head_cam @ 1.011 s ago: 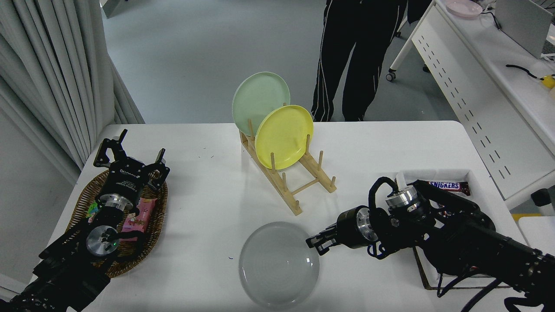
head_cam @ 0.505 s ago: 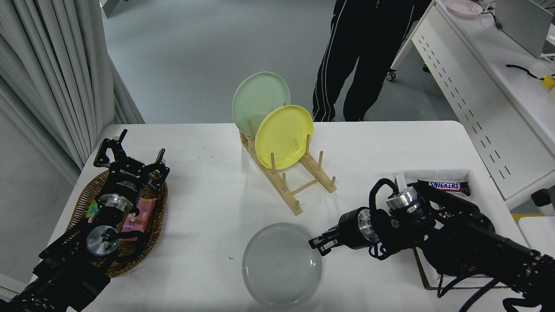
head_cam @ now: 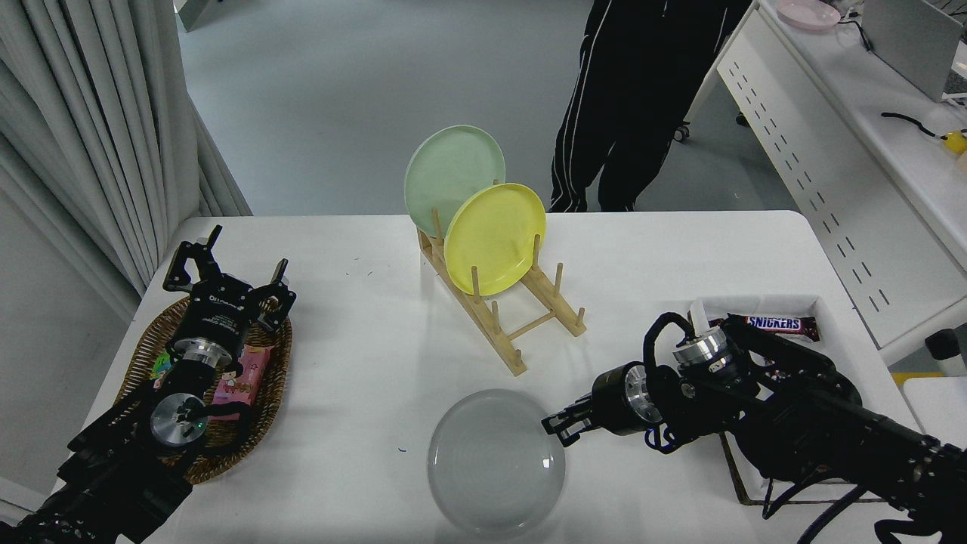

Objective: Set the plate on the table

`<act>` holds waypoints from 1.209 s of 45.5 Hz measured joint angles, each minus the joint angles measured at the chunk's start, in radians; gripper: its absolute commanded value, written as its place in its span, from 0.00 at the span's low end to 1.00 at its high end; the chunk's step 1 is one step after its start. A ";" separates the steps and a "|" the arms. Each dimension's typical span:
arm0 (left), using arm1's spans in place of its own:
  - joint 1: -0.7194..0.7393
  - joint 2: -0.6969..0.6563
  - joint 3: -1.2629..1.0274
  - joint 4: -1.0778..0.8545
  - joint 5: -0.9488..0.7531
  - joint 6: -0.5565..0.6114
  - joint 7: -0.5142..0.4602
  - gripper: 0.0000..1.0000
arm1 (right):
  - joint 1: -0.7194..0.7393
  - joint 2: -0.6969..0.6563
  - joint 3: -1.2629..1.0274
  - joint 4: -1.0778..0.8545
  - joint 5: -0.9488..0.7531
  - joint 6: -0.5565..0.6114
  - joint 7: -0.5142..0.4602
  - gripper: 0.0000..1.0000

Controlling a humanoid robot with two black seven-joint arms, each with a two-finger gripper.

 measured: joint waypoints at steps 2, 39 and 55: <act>0.000 0.000 0.000 0.000 0.000 0.000 0.000 1.00 | 0.000 0.002 0.000 -0.001 0.000 0.000 0.000 0.00; 0.000 0.000 0.000 0.001 0.000 0.000 0.000 1.00 | 0.022 0.001 0.028 0.012 0.005 0.000 -0.006 1.00; 0.000 0.000 0.000 0.000 0.000 0.000 0.000 1.00 | 0.087 -0.075 0.037 0.121 0.011 0.072 -0.006 1.00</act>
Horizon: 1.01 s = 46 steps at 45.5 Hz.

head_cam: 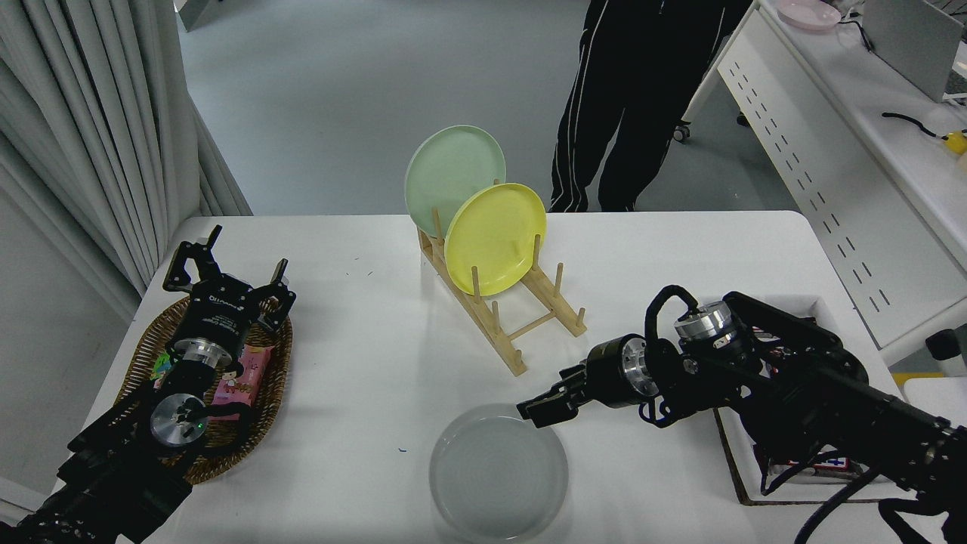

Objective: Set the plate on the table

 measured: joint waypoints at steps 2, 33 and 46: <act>0.000 0.000 0.000 0.000 0.000 0.000 0.000 1.00 | 0.009 -0.012 0.000 0.015 0.000 0.014 0.000 1.00; 0.000 0.000 0.000 0.000 0.000 0.000 0.000 1.00 | 0.124 -0.319 0.047 0.299 -0.206 0.592 0.010 1.00; 0.000 0.000 0.000 0.000 0.000 0.000 0.000 1.00 | -0.051 -0.292 0.229 0.195 -0.571 0.763 0.103 1.00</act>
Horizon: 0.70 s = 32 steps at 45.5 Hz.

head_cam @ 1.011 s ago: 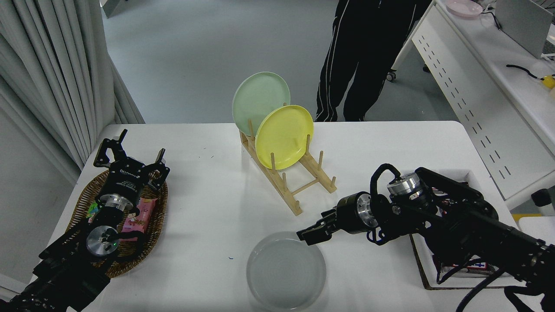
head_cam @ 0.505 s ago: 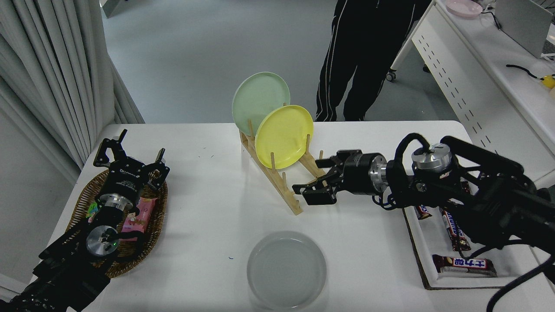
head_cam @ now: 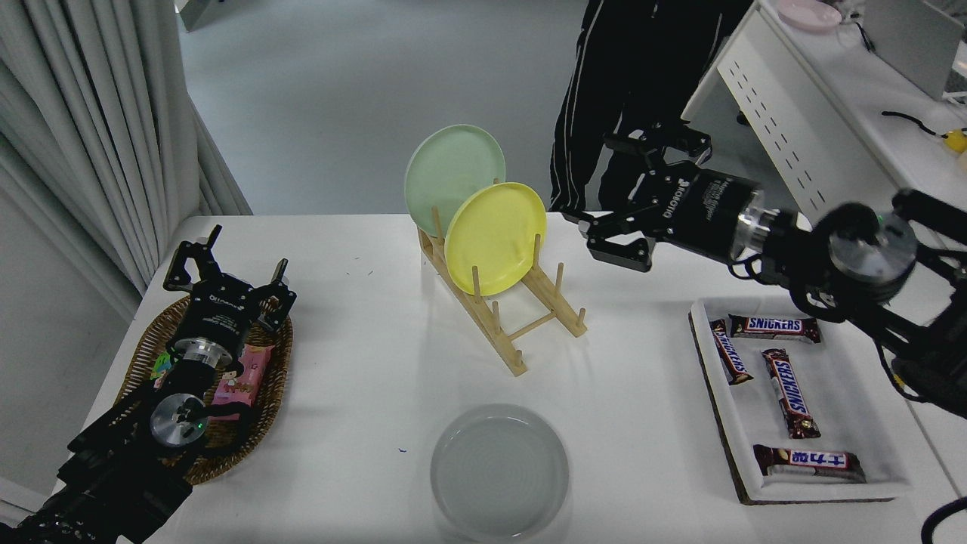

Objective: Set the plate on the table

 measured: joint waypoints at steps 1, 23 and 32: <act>0.000 0.000 0.000 0.000 0.000 0.000 0.000 1.00 | -0.016 0.010 0.021 -0.008 -0.032 0.006 0.010 1.00; 0.000 0.000 0.000 0.000 0.000 0.000 0.000 1.00 | -0.245 0.199 0.295 -0.266 -0.534 0.058 0.123 1.00; 0.000 0.000 0.000 0.000 0.000 0.000 0.000 1.00 | -0.285 0.261 0.329 -0.354 -0.559 0.056 0.142 1.00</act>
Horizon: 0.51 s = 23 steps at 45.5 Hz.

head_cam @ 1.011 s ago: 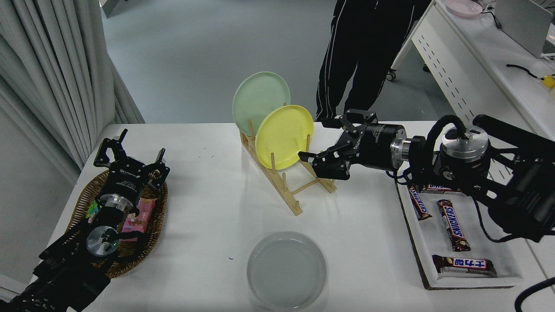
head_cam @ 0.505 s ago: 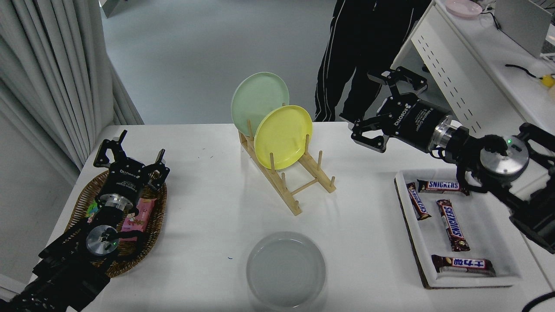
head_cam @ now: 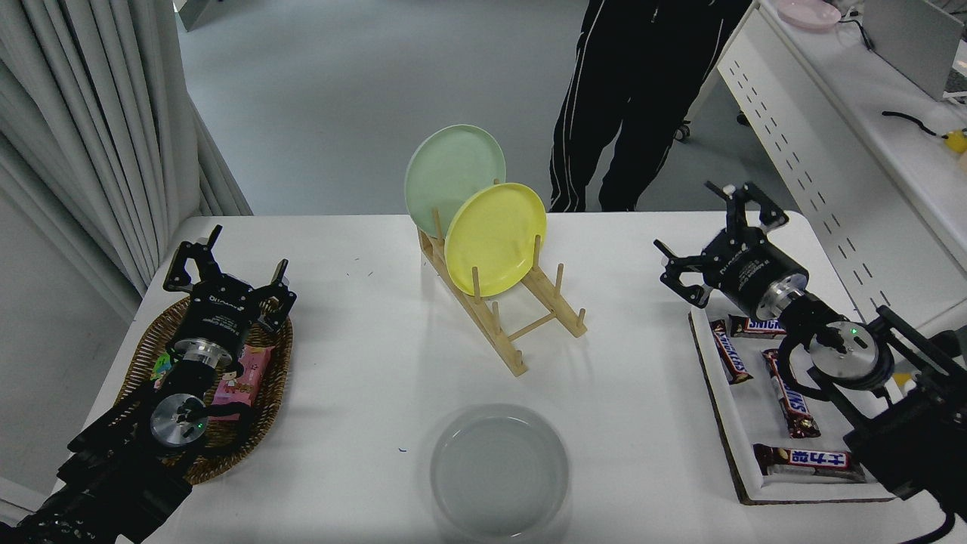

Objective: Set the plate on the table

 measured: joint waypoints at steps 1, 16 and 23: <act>0.000 0.000 0.000 0.000 0.000 0.000 0.000 1.00 | -0.004 0.007 0.005 -0.009 -0.002 0.000 0.004 1.00; 0.000 0.000 0.000 0.000 0.000 0.000 0.000 1.00 | -0.025 0.091 0.071 -0.113 -0.012 0.003 0.068 1.00; 0.000 0.000 0.000 0.000 0.000 0.000 0.000 1.00 | -0.025 0.120 0.095 -0.158 -0.013 0.015 0.083 1.00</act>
